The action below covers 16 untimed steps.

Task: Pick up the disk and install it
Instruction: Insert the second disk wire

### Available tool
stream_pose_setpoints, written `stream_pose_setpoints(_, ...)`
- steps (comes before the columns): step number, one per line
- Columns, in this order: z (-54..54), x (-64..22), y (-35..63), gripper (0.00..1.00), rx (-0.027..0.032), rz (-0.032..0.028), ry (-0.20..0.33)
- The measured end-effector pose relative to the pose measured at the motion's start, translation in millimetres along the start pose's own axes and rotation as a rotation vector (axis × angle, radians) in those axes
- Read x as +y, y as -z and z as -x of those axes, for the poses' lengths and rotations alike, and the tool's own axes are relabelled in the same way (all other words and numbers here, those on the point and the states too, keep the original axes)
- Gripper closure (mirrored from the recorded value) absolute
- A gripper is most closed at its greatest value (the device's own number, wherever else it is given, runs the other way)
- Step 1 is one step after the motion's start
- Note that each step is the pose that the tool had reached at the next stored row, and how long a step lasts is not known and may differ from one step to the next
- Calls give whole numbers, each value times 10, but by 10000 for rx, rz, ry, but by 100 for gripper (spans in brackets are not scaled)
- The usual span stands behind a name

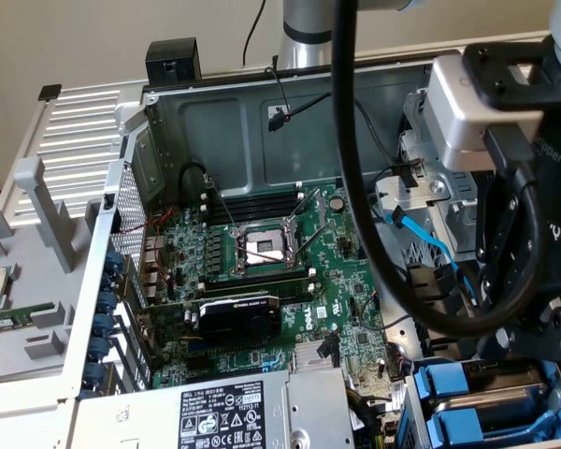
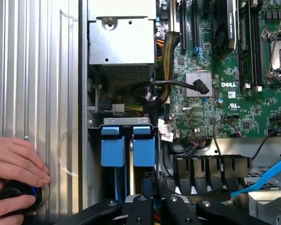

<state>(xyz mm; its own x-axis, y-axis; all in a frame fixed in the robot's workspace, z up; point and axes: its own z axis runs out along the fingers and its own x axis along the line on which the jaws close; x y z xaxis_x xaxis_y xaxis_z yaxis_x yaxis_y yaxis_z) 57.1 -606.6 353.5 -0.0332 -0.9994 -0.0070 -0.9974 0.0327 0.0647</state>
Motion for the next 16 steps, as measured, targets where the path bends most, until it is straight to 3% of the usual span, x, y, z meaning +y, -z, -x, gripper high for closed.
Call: stream_pose_setpoints(16, -10, -4, -55, 84, -3, 4, -92)
